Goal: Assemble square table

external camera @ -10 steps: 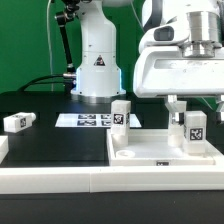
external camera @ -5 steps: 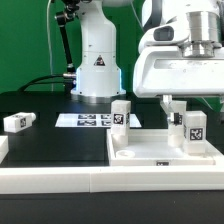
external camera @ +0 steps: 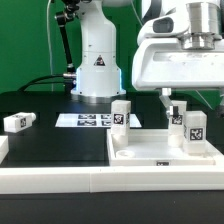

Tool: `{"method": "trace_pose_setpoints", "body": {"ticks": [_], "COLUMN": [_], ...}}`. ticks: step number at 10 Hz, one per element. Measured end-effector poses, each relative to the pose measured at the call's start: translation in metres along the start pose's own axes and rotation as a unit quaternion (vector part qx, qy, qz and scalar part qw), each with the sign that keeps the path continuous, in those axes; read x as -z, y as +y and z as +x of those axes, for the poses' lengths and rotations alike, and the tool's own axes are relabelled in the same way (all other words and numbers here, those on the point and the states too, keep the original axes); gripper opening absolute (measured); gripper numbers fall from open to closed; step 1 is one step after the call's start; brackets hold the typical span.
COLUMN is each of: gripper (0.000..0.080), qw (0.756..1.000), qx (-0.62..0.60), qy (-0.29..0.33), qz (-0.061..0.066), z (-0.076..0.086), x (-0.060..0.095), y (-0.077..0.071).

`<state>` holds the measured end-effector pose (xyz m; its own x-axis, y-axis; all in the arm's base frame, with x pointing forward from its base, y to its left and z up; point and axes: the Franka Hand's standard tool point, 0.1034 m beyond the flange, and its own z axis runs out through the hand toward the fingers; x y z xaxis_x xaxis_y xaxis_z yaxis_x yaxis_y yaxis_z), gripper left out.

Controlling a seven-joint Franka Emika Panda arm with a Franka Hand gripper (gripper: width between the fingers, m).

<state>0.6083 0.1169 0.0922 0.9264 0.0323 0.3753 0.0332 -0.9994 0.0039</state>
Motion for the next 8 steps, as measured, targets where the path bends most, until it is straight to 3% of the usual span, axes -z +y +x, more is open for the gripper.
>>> {"method": "trace_pose_setpoints", "body": {"ticks": [1,4,6,8], "gripper": [0.0649,0.0649,0.0649,0.0649], "qw": [1.0,0.99,0.979,0.981], "qx": [0.0,-0.009,-0.018,-0.017], "qy": [-0.012,-0.138,-0.205,-0.192], "qz": [0.0,-0.004,-0.006,-0.006], "z": [-0.0026,-0.0067,-0.0083,-0.0024], "x": [-0.0011,-0.0025,-0.0009,-0.0038], "y": [0.0002,0.0089,0.0031,0.0035]}}
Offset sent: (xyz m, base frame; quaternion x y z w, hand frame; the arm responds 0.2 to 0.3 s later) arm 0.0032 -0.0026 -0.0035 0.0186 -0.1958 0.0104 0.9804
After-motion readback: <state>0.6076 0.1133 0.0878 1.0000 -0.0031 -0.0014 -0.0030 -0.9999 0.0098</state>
